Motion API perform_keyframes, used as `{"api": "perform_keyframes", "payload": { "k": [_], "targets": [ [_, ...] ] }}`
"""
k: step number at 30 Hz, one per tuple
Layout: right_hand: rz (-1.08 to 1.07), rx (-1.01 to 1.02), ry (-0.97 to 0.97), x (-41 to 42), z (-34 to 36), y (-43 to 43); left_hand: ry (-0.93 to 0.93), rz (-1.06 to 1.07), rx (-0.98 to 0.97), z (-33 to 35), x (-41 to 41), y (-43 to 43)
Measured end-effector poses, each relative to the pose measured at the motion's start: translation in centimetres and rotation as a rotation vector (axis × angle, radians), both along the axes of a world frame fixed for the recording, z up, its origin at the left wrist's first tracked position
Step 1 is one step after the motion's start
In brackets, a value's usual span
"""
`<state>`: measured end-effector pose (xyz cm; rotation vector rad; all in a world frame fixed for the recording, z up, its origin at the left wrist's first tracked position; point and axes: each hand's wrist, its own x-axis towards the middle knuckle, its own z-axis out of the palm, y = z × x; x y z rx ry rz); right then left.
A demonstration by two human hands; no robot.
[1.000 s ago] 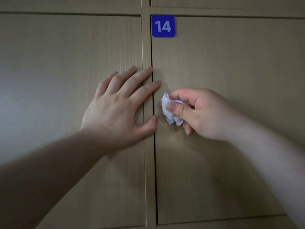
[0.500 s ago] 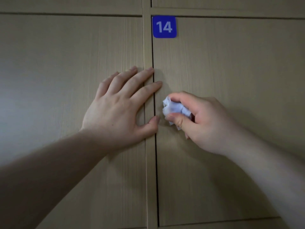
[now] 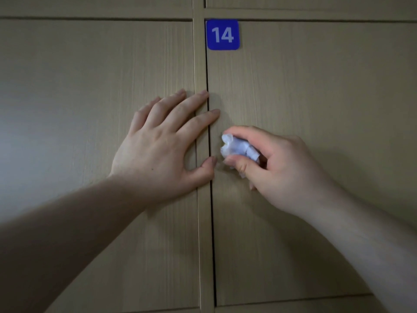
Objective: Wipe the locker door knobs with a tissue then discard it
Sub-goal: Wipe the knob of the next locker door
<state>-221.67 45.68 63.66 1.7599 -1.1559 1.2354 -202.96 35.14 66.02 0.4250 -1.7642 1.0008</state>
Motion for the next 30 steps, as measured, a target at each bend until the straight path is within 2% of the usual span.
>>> {"api": "perform_keyframes", "payload": {
  "k": [13, 27, 30],
  "targets": [
    [0.095, 0.059, -0.121, 0.2, 0.0, 0.0, -0.002, 0.007, -0.009, 0.0, 0.0, -0.2],
    [0.288, 0.266, -0.190, -0.3, 1.0, 0.8, -0.008, 0.006, 0.016, 0.1, 0.1, 0.1],
    [0.256, 0.258, -0.201, -0.2, 1.2, 0.6, 0.000, -0.004, 0.005, 0.0, 0.0, -0.1]
  ]
}}
